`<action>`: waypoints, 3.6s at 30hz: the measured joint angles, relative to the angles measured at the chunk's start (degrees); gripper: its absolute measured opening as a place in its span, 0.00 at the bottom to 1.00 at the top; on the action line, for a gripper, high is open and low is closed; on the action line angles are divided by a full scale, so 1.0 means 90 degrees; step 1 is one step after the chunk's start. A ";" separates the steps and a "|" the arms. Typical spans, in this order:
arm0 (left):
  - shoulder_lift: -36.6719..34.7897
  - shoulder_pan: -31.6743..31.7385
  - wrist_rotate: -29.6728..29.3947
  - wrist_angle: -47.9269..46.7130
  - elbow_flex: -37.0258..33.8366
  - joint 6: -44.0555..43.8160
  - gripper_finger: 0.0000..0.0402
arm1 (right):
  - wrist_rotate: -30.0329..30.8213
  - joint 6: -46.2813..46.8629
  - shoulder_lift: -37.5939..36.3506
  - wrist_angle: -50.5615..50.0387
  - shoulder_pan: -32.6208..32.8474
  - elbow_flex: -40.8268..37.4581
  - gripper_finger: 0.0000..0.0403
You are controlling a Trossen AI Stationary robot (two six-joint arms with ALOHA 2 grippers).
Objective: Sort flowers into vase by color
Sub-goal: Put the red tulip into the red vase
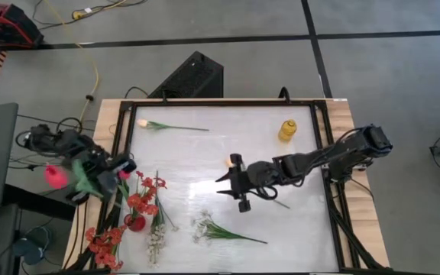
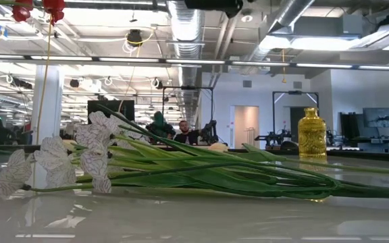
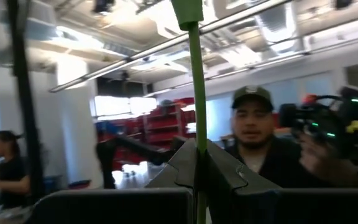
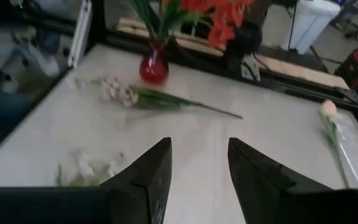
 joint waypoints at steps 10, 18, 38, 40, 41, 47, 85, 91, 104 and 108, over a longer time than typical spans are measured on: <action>-0.1148 -0.0330 0.0323 -0.1293 0.0000 0.0063 0.00 | 0.0510 0.0711 0.0256 0.0703 0.0718 -0.0122 0.45; -0.1794 -0.0432 -0.0620 -0.2800 0.0002 0.0179 0.00 | 0.0710 0.0757 0.1160 0.1587 0.0997 -0.0122 0.45; -0.3064 -0.0432 -0.0847 -0.3906 -0.0726 0.0475 0.00 | 0.0725 0.1187 0.1613 0.1741 0.1100 0.0004 0.44; -0.3240 -0.0432 -0.0862 -0.3930 -0.0838 0.0382 0.00 | 0.0725 0.1182 0.1613 0.1746 0.1097 0.0004 0.44; -0.3294 -0.0432 -0.0884 -0.3960 -0.0860 0.0349 0.00 | 0.0725 0.1182 0.1613 0.1749 0.1095 0.0004 0.43; -0.3270 -0.0432 -0.1102 -0.3880 -0.0760 0.0568 0.00 | 0.0718 0.1184 0.1613 0.1720 0.1097 0.0004 0.40; -0.3268 -0.0430 -0.0687 -0.5081 -0.1040 0.0211 0.00 | 0.0701 0.1180 0.1613 0.1754 0.1157 0.0004 0.34; -0.3268 -0.0430 -0.0608 -0.4981 -0.1270 -0.0026 0.00 | 0.0703 0.1182 0.1613 0.1754 0.1212 0.0004 0.34; -0.3271 -0.0441 -0.0535 -0.4956 -0.1401 0.0302 0.00 | 0.0708 0.1236 0.1613 0.1754 0.1226 0.0004 0.34; -0.3271 -0.0547 -0.0533 -0.5012 -0.1401 0.0489 0.00 | 0.0710 0.1238 0.1613 0.1756 0.1226 0.0004 0.34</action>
